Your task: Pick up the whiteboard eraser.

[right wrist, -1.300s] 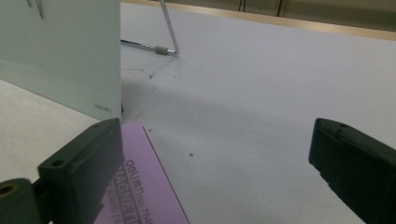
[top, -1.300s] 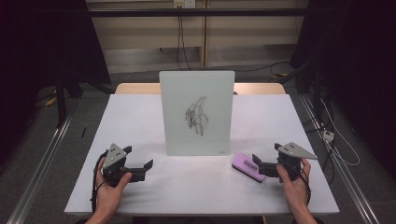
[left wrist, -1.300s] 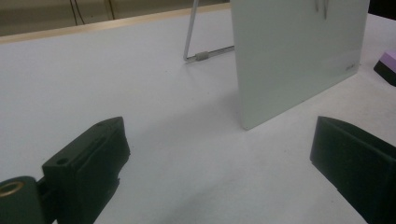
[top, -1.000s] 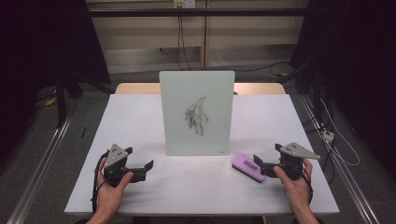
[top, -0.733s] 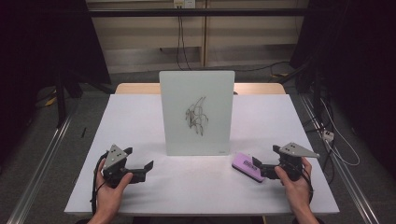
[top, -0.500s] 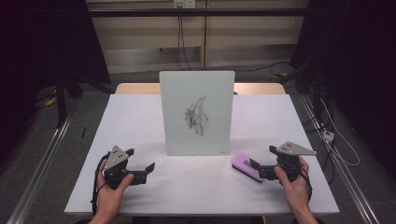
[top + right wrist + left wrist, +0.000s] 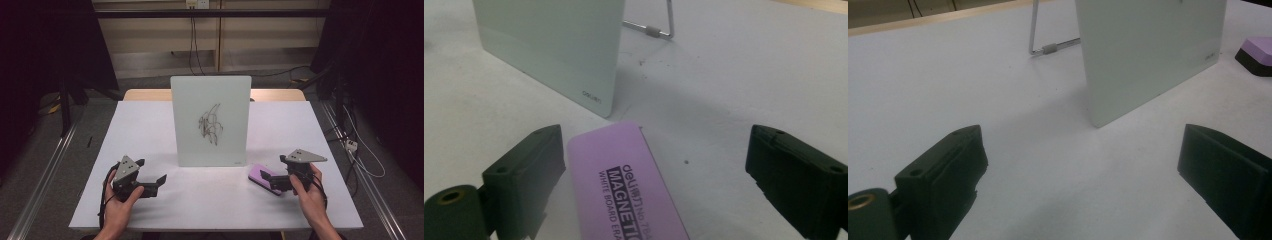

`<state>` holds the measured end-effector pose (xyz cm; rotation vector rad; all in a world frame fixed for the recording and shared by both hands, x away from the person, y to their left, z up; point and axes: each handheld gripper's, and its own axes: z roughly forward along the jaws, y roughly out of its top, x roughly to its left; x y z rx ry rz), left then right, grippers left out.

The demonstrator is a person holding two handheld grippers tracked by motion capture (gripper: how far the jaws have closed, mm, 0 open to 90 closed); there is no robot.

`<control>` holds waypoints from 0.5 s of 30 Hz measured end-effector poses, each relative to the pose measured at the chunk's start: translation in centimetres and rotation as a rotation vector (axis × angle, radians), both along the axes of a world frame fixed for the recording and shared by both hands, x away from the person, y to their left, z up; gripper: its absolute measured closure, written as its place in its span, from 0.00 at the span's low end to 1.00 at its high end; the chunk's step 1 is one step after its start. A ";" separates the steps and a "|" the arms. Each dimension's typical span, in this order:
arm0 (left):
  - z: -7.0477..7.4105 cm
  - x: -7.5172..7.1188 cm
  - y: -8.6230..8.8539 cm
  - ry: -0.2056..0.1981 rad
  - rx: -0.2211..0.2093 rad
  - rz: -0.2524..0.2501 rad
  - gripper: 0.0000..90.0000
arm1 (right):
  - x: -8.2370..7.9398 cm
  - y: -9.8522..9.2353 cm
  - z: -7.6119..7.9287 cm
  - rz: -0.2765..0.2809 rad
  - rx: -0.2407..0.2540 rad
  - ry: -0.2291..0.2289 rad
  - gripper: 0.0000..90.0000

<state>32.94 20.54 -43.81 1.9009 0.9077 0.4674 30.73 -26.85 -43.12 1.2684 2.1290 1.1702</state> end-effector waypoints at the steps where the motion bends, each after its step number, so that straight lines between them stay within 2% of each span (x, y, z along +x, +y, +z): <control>1: 0.0 0.1 0.1 -0.002 0.005 -0.001 0.06 | 0.2 0.2 0.2 0.009 -0.009 0.020 0.12; 3: 0.0 0.2 0.2 -0.006 0.009 0.001 0.06 | 0.5 0.4 0.3 0.027 -0.019 0.016 0.11; 5: -0.1 0.4 0.4 0.006 -0.007 0.015 0.06 | 1.1 0.6 0.5 0.081 -0.034 0.046 0.08; 7: -0.2 0.5 0.6 0.012 -0.004 0.020 0.06 | 1.8 0.9 0.9 0.103 -0.054 0.066 0.10; 9: -0.3 0.6 0.7 0.020 -0.009 0.021 0.06 | 2.6 1.2 1.5 0.126 -0.052 0.088 0.10; 11: -0.2 0.6 0.8 0.028 -0.019 0.017 0.05 | 3.1 1.5 2.0 0.142 -0.065 0.082 0.12; 13: -0.3 0.5 0.7 0.027 -0.026 0.018 0.05 | 3.6 2.0 2.0 0.183 -0.077 0.109 0.13; 15: -0.2 0.4 0.8 0.024 -0.014 0.018 0.06 | 3.6 2.0 1.8 0.199 -0.087 0.123 0.15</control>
